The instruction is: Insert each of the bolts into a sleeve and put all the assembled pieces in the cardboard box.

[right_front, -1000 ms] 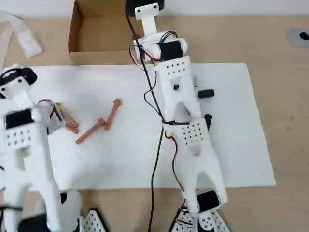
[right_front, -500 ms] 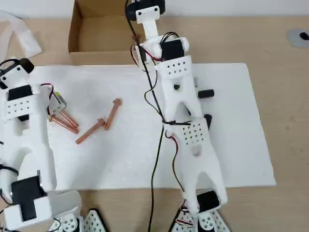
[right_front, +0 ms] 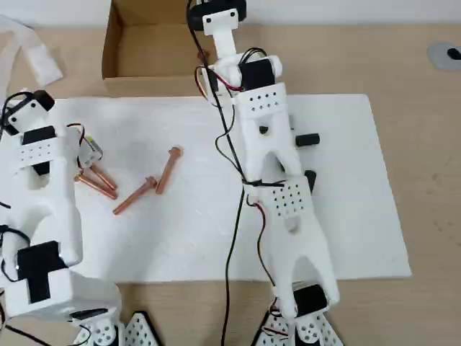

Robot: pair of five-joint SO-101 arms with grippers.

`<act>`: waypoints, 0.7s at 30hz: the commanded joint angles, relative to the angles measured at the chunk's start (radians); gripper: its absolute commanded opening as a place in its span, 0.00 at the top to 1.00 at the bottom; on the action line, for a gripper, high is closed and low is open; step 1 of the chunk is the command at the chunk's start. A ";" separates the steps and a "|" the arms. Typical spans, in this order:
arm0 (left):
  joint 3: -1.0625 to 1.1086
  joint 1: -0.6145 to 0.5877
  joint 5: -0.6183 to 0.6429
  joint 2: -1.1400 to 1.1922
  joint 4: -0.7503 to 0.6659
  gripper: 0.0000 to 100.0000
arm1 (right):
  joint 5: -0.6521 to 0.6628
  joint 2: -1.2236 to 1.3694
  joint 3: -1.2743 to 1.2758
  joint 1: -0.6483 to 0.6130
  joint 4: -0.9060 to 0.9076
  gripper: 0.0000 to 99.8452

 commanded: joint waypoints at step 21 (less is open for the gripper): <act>-0.051 0.041 0.114 0.162 -0.158 0.82 | 0.006 -0.090 -0.051 0.056 0.049 0.78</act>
